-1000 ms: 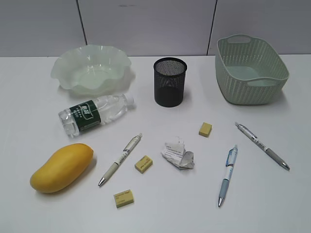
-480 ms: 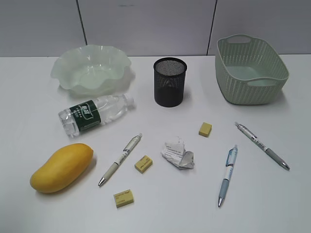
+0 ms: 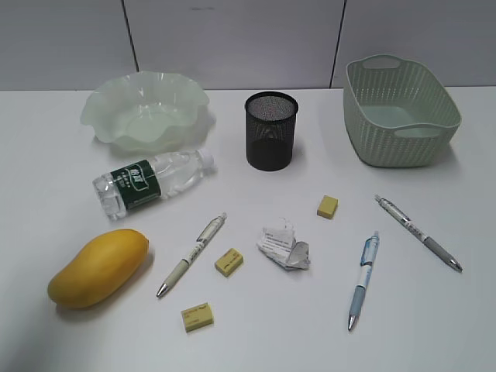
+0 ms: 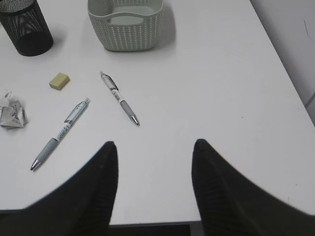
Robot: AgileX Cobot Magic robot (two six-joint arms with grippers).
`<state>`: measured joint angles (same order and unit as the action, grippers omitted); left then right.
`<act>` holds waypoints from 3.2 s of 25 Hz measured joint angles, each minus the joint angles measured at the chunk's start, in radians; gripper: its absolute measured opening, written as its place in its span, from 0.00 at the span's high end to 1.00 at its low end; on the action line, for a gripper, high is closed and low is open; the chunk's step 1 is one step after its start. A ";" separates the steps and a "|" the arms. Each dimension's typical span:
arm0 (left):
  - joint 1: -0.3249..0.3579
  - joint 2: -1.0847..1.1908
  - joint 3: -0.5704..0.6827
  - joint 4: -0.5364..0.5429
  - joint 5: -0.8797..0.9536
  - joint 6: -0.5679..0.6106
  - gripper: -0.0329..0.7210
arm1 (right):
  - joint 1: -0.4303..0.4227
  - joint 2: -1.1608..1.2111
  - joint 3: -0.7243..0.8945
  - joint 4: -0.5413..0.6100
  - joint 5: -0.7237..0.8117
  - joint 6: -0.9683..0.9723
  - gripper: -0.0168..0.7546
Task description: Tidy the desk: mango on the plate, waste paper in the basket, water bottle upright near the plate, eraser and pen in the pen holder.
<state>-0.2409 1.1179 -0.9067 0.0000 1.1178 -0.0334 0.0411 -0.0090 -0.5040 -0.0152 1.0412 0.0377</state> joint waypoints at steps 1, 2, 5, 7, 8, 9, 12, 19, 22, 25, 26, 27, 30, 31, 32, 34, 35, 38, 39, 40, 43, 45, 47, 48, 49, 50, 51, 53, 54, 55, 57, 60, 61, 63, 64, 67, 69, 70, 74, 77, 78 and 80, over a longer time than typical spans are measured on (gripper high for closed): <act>-0.034 0.035 0.000 0.000 -0.028 0.013 0.07 | 0.000 0.000 0.000 0.000 0.000 0.000 0.47; -0.069 0.065 0.000 0.000 -0.058 0.033 0.06 | 0.000 0.000 0.000 0.000 0.000 0.000 0.47; -0.161 0.177 -0.010 0.000 -0.128 0.056 0.06 | 0.000 0.000 0.000 0.000 0.000 0.000 0.47; -0.210 0.266 -0.025 0.000 -0.158 0.069 0.06 | 0.000 0.000 0.000 0.000 0.000 0.000 0.47; -0.231 0.311 -0.032 0.000 -0.171 0.079 0.06 | 0.000 0.000 0.000 0.000 0.000 0.000 0.47; -0.248 0.347 -0.040 0.000 -0.186 0.088 0.06 | 0.000 0.000 0.000 0.000 0.000 0.001 0.47; -0.281 0.459 -0.066 0.000 -0.222 0.108 0.06 | 0.000 0.000 0.000 0.000 0.000 0.001 0.47; -0.291 0.595 -0.092 0.023 -0.277 0.120 0.07 | 0.000 0.000 0.000 0.000 0.000 0.001 0.47; -0.289 0.614 -0.092 0.046 -0.290 0.120 0.07 | 0.000 0.000 0.000 0.000 0.000 0.001 0.47; -0.277 0.633 -0.093 0.054 -0.292 0.120 0.07 | 0.000 0.000 0.000 0.000 0.000 0.001 0.47; -0.273 0.640 -0.093 0.056 -0.292 0.120 0.07 | 0.000 0.000 0.000 0.000 0.000 0.001 0.47; -0.272 0.645 -0.093 0.057 -0.292 0.120 0.07 | 0.000 0.000 0.000 0.000 0.000 0.001 0.47; -0.270 0.666 -0.093 0.056 -0.304 0.120 0.08 | 0.000 0.000 0.000 0.000 0.000 0.001 0.47; -0.269 0.676 -0.093 0.051 -0.312 0.120 0.08 | 0.000 0.000 0.000 0.000 0.000 0.001 0.47; -0.269 0.687 -0.093 0.044 -0.318 0.120 0.08 | 0.000 0.000 0.000 0.000 0.000 0.001 0.47; -0.269 0.707 -0.093 0.026 -0.333 0.120 0.09 | 0.000 0.000 0.000 0.000 0.000 0.001 0.47; -0.269 0.718 -0.093 0.021 -0.339 0.120 0.09 | 0.000 0.000 0.000 0.000 0.000 0.001 0.47; -0.268 0.743 -0.094 0.016 -0.352 0.120 0.10 | 0.000 0.000 0.000 0.000 0.000 0.001 0.47; -0.268 0.747 -0.094 0.016 -0.352 0.120 0.11 | 0.000 0.000 0.000 0.000 0.000 0.001 0.47; -0.268 0.748 -0.095 0.016 -0.352 0.120 0.12 | 0.000 0.000 0.000 0.000 0.000 0.001 0.47; -0.268 0.748 -0.095 0.016 -0.352 0.120 0.14 | 0.000 0.000 0.000 0.000 0.000 0.001 0.47; -0.268 0.748 -0.096 0.016 -0.350 0.120 0.14 | 0.000 0.000 0.000 0.000 0.000 0.001 0.47; -0.268 0.748 -0.097 0.016 -0.347 0.120 0.14 | 0.000 0.000 0.000 0.000 0.000 0.001 0.47; -0.268 0.748 -0.097 0.016 -0.345 0.120 0.14 | 0.000 0.000 0.000 0.000 0.000 0.001 0.47; -0.268 0.748 -0.097 0.016 -0.340 0.120 0.14 | 0.000 0.000 0.000 0.000 0.000 0.001 0.47; -0.268 0.743 -0.097 0.015 -0.333 0.120 0.14 | 0.000 0.000 0.000 0.000 0.000 0.001 0.47; -0.268 0.732 -0.096 0.010 -0.313 0.120 0.14 | 0.000 0.000 0.000 0.000 0.000 0.001 0.47; -0.268 0.684 -0.094 0.008 -0.264 0.112 0.14 | 0.000 0.000 0.000 0.000 0.000 0.001 0.47; -0.268 0.648 -0.095 0.006 -0.245 0.106 0.14 | 0.000 0.000 0.000 0.000 0.000 0.001 0.47; -0.264 0.616 -0.102 0.012 -0.219 0.098 0.14 | 0.000 0.000 0.000 0.000 0.000 0.001 0.47; -0.253 0.546 -0.136 0.010 -0.172 0.075 0.14 | 0.000 0.000 0.000 0.000 0.000 0.001 0.47; -0.218 0.488 -0.229 0.009 -0.108 0.022 0.14 | 0.000 0.000 0.000 0.000 0.000 0.001 0.47; -0.199 0.481 -0.273 0.009 -0.094 -0.003 0.14 | 0.000 0.000 0.000 0.000 0.000 0.001 0.47; -0.155 0.482 -0.359 0.008 -0.079 -0.032 0.14 | 0.000 0.000 0.000 0.000 0.000 0.001 0.47; -0.134 0.492 -0.411 0.006 -0.076 -0.038 0.14 | 0.000 0.000 0.000 0.000 0.000 0.001 0.47; -0.065 0.567 -0.572 0.000 -0.064 -0.044 0.14 | 0.000 0.000 0.000 0.000 0.000 0.001 0.47; -0.033 0.657 -0.683 -0.006 -0.053 -0.035 0.14 | 0.000 0.000 0.000 0.000 0.000 0.001 0.47; -0.025 0.700 -0.745 -0.006 -0.046 -0.025 0.14 | 0.000 0.000 0.000 0.000 0.000 0.001 0.47; -0.019 0.911 -0.996 -0.008 -0.027 -0.003 0.14 | 0.000 0.000 0.000 0.000 0.000 0.001 0.47; -0.019 1.059 -1.168 -0.017 -0.024 0.004 0.14 | 0.000 0.000 0.000 0.000 0.000 0.001 0.47; -0.019 1.105 -1.217 -0.023 -0.025 0.005 0.14 | 0.000 0.000 0.000 0.000 0.000 0.001 0.47; -0.019 1.187 -1.294 -0.042 -0.034 0.007 0.14 | 0.000 0.000 0.000 0.000 0.000 0.001 0.47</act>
<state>-0.2600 2.3048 -2.2007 -0.0421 1.0840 -0.0266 0.0411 -0.0090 -0.5040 -0.0152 1.0412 0.0385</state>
